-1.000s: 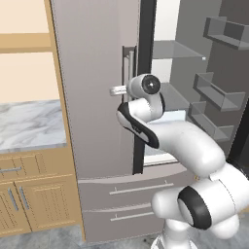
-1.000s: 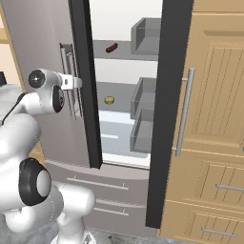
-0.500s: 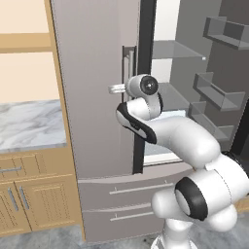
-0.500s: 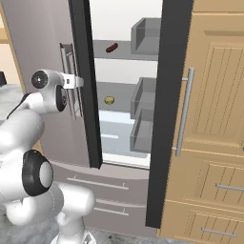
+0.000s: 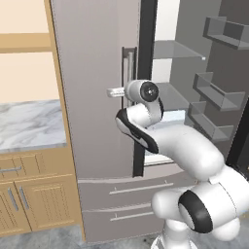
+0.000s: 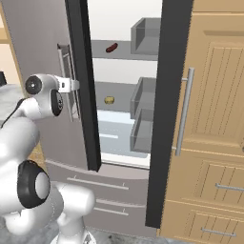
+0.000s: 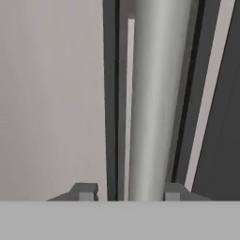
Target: Retrieve the sausage and cheese from the fridge and place them on the cutting board on the counter.
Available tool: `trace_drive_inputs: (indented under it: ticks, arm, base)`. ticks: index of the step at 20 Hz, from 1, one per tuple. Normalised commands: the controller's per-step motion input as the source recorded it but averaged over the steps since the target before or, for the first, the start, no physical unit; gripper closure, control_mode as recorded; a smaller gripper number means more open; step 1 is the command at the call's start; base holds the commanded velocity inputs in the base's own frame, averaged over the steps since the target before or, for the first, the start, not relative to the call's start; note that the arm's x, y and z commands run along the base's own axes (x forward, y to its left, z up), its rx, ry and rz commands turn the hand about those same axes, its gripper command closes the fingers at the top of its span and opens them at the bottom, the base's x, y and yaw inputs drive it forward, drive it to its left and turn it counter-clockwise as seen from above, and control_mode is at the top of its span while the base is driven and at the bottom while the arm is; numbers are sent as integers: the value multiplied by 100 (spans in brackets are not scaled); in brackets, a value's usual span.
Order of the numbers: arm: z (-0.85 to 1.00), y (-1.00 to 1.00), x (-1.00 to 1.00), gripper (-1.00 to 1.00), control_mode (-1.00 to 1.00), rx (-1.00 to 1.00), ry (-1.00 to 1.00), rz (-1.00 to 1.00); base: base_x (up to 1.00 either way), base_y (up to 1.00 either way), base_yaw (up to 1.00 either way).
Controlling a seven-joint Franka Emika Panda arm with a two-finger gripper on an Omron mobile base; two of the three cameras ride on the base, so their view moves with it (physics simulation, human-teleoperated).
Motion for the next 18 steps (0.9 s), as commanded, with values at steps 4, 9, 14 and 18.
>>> trace_drive_inputs:
  ticks: [4,9,14,18]
  arm:
    - [23,50,-100,100,-100,0,0,0]
    - [25,68,-100,100,-100,0,0,4]
    - [16,95,-100,100,-100,0,4,17]
    - [16,100,-100,-100,-100,0,8,20]
  base:
    - [0,0,0]
    - [0,0,0]
    - [0,0,0]
    - [0,0,0]
